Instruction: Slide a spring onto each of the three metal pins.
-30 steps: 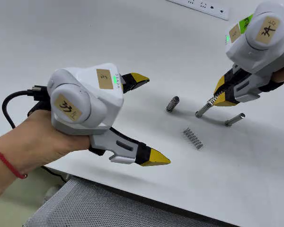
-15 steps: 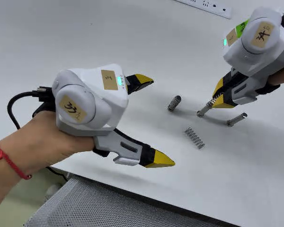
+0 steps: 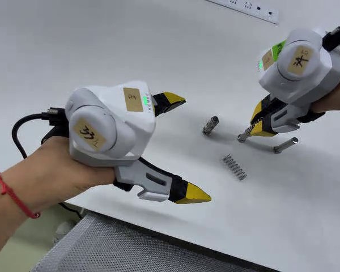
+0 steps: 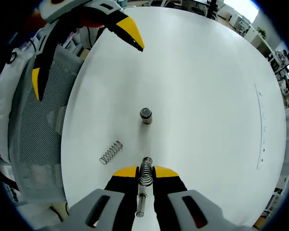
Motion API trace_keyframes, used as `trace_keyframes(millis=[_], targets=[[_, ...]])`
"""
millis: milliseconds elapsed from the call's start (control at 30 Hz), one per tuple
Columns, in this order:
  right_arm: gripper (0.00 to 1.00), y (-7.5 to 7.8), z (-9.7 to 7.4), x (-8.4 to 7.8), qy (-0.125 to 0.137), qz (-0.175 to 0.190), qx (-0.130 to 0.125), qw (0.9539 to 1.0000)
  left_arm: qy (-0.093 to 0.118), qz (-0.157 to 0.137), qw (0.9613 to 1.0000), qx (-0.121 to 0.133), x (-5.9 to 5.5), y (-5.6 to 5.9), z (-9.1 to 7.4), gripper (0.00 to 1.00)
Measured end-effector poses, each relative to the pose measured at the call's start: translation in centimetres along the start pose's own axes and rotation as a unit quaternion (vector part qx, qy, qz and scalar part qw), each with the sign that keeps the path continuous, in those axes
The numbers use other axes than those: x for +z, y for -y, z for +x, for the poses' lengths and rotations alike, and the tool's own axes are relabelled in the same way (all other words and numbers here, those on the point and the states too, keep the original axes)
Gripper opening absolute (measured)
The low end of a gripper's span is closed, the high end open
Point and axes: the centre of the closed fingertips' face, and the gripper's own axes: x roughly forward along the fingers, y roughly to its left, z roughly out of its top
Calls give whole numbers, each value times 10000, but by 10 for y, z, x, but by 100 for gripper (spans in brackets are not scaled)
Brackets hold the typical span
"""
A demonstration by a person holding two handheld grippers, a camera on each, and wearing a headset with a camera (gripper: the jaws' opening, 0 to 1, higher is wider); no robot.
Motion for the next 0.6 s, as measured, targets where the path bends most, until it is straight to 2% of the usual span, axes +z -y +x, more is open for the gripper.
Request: trace_keyframes(millis=[400, 600], targets=[[12, -1, 15, -2, -47, 3, -47, 10000, -22, -23, 10000, 7, -4, -2, -1, 99], [12, 4, 21, -5, -58, 0, -87, 9999, -23, -29, 10000, -2, -4, -1, 0, 99]])
